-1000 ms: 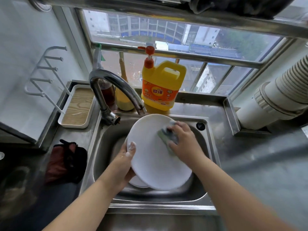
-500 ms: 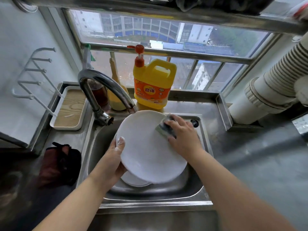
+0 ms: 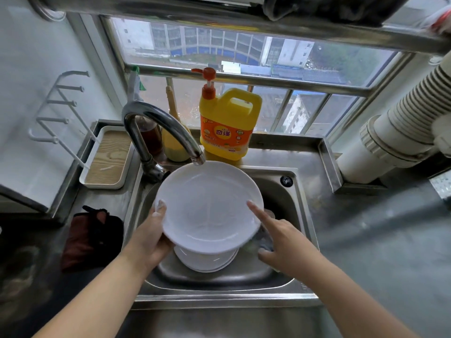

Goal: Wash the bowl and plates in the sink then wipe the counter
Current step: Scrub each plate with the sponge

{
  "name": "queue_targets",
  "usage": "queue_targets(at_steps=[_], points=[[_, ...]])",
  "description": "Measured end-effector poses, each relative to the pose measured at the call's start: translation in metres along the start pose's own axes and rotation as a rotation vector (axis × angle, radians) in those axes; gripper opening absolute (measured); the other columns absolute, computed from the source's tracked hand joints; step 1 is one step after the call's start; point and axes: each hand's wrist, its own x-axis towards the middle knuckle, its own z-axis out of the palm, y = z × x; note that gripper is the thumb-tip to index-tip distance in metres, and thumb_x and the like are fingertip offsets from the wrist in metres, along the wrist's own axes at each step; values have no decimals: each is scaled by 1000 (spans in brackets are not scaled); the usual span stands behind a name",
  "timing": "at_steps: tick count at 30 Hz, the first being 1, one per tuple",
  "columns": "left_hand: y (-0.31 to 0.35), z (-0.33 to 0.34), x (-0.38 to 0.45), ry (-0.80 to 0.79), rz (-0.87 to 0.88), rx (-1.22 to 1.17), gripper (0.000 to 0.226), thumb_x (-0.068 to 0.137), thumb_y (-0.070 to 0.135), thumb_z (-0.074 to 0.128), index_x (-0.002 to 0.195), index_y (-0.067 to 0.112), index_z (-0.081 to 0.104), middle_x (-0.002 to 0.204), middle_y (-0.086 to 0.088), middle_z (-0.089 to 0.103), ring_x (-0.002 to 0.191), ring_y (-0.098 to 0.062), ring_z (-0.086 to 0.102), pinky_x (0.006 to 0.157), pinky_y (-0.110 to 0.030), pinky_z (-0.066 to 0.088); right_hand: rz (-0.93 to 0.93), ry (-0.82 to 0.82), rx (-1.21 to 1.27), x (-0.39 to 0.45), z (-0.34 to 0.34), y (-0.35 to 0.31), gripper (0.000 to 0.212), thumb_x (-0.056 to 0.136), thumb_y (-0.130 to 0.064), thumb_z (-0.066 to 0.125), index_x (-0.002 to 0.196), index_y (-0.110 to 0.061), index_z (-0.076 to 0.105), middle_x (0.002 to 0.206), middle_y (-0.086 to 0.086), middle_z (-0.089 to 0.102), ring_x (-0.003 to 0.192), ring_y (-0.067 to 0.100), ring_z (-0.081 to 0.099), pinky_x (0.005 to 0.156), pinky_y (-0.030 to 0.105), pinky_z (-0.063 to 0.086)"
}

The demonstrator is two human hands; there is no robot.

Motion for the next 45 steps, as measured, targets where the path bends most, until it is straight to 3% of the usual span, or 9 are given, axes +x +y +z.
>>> queue_targets(at_steps=[9, 13, 19, 22, 26, 30, 33, 40, 45], points=[[0, -7, -4, 62, 47, 317, 34, 97, 18, 50, 130, 12, 49, 118, -14, 65, 101, -28, 65, 71, -33, 56, 64, 246, 122, 7, 3, -19, 69, 73, -24, 79, 136, -23, 51, 120, 5, 58, 113, 17, 54, 92, 9, 30], [2, -11, -17, 143, 263, 874, 72, 81, 48, 63, 144, 32, 31, 151, 5, 29, 132, -17, 38, 109, -42, 34, 82, 253, 41, 13, -5, -25, 67, 75, -30, 77, 136, -21, 51, 120, 5, 59, 112, 17, 55, 91, 12, 32], [-12, 13, -35, -426, 607, 1354, 52, 55, 64, 74, 101, 46, 59, 124, 34, 51, 137, 13, 17, 113, -41, -17, 161, 218, 29, 26, -13, -34, 61, 76, -32, 72, 133, -19, 54, 121, 3, 64, 115, 19, 55, 92, 17, 36], [-14, 26, -26, -350, 783, 1324, 22, 70, 26, 75, 87, 37, 65, 99, 24, 64, 109, 6, 54, 117, -50, -5, 178, 206, 89, 31, -15, -37, 58, 75, -30, 70, 130, -18, 57, 120, 2, 66, 113, 15, 57, 86, 11, 35], [-5, 30, -20, -183, 982, 1315, 16, 76, 38, 55, 74, 26, 66, 75, 14, 67, 74, -1, 61, 114, -33, 5, 176, 161, 240, 33, -19, -35, 68, 73, -30, 74, 136, -26, 50, 115, -1, 65, 104, 10, 59, 77, 5, 38], [9, 38, -23, -138, 561, 881, 16, 84, 22, 62, 69, 19, 64, 59, 7, 58, 59, -6, 51, 82, -16, 41, 132, 125, 414, 29, -20, -28, 86, 70, -24, 76, 142, -44, 34, 114, -6, 63, 98, -1, 61, 71, -2, 42], [10, 34, -22, -64, 374, 649, 25, 96, 13, 54, 74, 14, 65, 61, 3, 60, 59, -11, 51, 52, -20, 43, 99, 177, 527, 17, -22, -25, 68, 73, -22, 72, 135, -36, 48, 121, -8, 62, 95, -8, 61, 76, 3, 46], [4, 58, -25, -21, 327, 437, 27, 99, 19, 47, 81, 13, 66, 70, -4, 65, 64, -14, 57, 59, -28, 48, 83, 473, 405, 31, -8, -52, 63, 81, -39, 47, 142, -34, 37, 145, -7, 37, 131, 9, 33, 108, 35, 37], [7, 62, -26, -26, 329, 409, 24, 100, 14, 44, 88, 9, 64, 79, -10, 66, 72, -20, 59, 65, -32, 50, 20, 535, 342, 35, 6, -70, 58, 82, -36, 51, 139, -27, 46, 146, -4, 36, 132, 11, 26, 109, 23, 21]])
